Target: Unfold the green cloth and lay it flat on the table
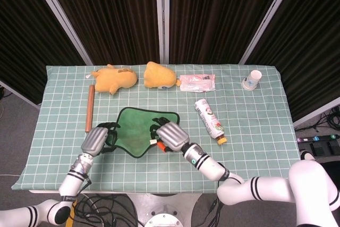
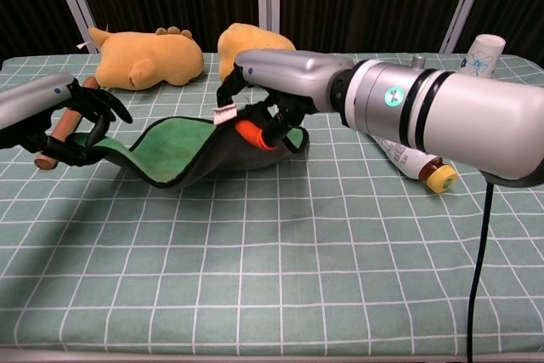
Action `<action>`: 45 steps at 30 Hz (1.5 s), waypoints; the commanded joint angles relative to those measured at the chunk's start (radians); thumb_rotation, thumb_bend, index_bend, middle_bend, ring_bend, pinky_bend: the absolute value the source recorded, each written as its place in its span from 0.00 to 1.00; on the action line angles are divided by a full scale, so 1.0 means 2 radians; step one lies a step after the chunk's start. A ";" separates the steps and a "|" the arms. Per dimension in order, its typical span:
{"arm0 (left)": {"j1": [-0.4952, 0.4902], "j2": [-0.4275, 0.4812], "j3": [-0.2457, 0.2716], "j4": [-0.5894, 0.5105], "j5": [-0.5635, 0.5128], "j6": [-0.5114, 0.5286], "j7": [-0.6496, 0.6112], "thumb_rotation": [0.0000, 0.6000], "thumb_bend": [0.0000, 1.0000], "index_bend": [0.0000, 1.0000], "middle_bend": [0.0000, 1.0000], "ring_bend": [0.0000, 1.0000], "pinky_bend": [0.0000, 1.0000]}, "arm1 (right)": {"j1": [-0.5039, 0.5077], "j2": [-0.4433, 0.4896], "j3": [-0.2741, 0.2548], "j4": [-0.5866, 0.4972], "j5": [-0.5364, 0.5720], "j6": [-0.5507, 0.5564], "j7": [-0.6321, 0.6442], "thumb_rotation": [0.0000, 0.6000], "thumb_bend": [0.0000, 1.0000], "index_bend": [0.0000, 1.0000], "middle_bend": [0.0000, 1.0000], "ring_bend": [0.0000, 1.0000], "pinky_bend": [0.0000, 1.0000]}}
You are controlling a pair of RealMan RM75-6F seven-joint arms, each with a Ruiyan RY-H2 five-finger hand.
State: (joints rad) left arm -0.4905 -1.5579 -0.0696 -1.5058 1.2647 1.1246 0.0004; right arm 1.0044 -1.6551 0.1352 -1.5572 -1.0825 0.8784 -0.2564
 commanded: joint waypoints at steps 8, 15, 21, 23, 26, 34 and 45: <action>0.000 0.005 0.020 -0.023 -0.001 -0.030 0.037 1.00 0.22 0.52 0.36 0.28 0.25 | -0.020 -0.008 -0.035 -0.004 -0.013 0.001 -0.039 0.54 0.05 0.15 0.16 0.00 0.11; 0.002 0.015 0.021 -0.042 0.009 -0.027 0.042 0.62 0.03 0.38 0.30 0.28 0.25 | -0.035 0.019 -0.043 -0.042 -0.016 0.005 -0.050 0.39 0.00 0.19 0.10 0.00 0.09; 0.018 0.029 0.004 -0.057 0.010 0.012 0.038 0.83 0.02 0.38 0.30 0.28 0.25 | -0.068 0.067 -0.038 -0.080 -0.031 0.056 -0.048 0.54 0.00 0.18 0.10 0.00 0.09; 0.025 0.034 -0.004 -0.056 0.005 0.029 0.041 0.99 0.02 0.38 0.30 0.28 0.25 | -0.084 0.083 -0.037 -0.085 -0.032 0.084 -0.058 0.74 0.03 0.18 0.11 0.00 0.09; 0.039 0.041 -0.020 -0.046 -0.009 0.058 0.043 1.00 0.04 0.38 0.30 0.28 0.25 | -0.113 0.104 -0.042 -0.092 -0.038 0.130 -0.071 0.92 0.09 0.18 0.12 0.00 0.08; 0.086 0.072 -0.029 0.003 -0.046 0.103 0.041 1.00 0.07 0.38 0.30 0.28 0.25 | -0.201 0.181 -0.050 -0.104 -0.053 0.225 -0.026 0.98 0.10 0.19 0.13 0.00 0.08; 0.175 0.114 0.007 -0.045 -0.014 0.215 0.066 1.00 0.07 0.38 0.30 0.28 0.24 | -0.340 0.272 -0.102 -0.104 -0.102 0.321 0.083 0.93 0.10 0.14 0.11 0.00 0.08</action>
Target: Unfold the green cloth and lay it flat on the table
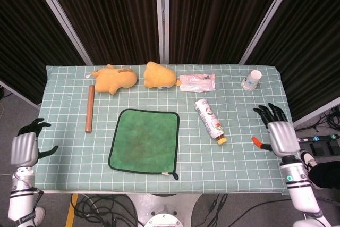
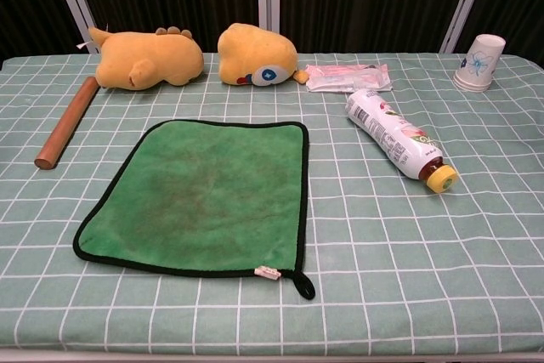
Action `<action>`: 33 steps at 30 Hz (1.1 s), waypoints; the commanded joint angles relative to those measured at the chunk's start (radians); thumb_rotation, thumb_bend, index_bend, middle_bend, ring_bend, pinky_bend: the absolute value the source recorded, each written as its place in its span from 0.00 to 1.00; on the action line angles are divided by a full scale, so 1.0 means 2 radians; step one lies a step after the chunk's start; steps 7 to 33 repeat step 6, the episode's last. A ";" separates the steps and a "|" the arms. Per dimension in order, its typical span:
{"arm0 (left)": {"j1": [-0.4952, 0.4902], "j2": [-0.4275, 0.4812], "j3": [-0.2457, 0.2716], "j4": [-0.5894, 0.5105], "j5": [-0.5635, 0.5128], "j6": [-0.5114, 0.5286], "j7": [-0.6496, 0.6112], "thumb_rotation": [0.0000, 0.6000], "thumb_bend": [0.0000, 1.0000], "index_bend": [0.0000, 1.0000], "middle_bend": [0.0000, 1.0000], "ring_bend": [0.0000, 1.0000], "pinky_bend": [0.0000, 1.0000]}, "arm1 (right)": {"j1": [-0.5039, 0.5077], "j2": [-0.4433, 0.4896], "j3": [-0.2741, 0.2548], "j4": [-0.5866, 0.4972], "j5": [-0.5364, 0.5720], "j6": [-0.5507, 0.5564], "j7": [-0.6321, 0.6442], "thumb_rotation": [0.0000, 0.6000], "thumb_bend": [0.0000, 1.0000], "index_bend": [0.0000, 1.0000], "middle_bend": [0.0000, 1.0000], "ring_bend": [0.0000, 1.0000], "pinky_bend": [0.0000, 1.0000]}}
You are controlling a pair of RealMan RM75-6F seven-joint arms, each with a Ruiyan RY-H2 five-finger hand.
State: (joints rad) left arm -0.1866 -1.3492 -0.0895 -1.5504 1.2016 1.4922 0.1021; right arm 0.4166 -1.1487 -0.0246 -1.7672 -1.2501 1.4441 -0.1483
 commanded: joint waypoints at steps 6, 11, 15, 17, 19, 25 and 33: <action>0.057 0.023 0.047 -0.064 0.058 0.073 0.054 1.00 0.07 0.38 0.30 0.28 0.24 | -0.104 0.023 -0.038 0.019 -0.048 0.073 0.090 0.93 0.10 0.14 0.12 0.00 0.07; 0.057 0.023 0.047 -0.064 0.058 0.073 0.054 1.00 0.07 0.38 0.30 0.28 0.24 | -0.104 0.023 -0.038 0.019 -0.048 0.073 0.090 0.93 0.10 0.14 0.12 0.00 0.07; 0.057 0.023 0.047 -0.064 0.058 0.073 0.054 1.00 0.07 0.38 0.30 0.28 0.24 | -0.104 0.023 -0.038 0.019 -0.048 0.073 0.090 0.93 0.10 0.14 0.12 0.00 0.07; 0.057 0.023 0.047 -0.064 0.058 0.073 0.054 1.00 0.07 0.38 0.30 0.28 0.24 | -0.104 0.023 -0.038 0.019 -0.048 0.073 0.090 0.93 0.10 0.14 0.12 0.00 0.07; 0.057 0.023 0.047 -0.064 0.058 0.073 0.054 1.00 0.07 0.38 0.30 0.28 0.24 | -0.104 0.023 -0.038 0.019 -0.048 0.073 0.090 0.93 0.10 0.14 0.12 0.00 0.07; 0.057 0.023 0.047 -0.064 0.058 0.073 0.054 1.00 0.07 0.38 0.30 0.28 0.24 | -0.104 0.023 -0.038 0.019 -0.048 0.073 0.090 0.93 0.10 0.14 0.12 0.00 0.07; 0.057 0.023 0.047 -0.064 0.058 0.073 0.054 1.00 0.07 0.38 0.30 0.28 0.24 | -0.104 0.023 -0.038 0.019 -0.048 0.073 0.090 0.93 0.10 0.14 0.12 0.00 0.07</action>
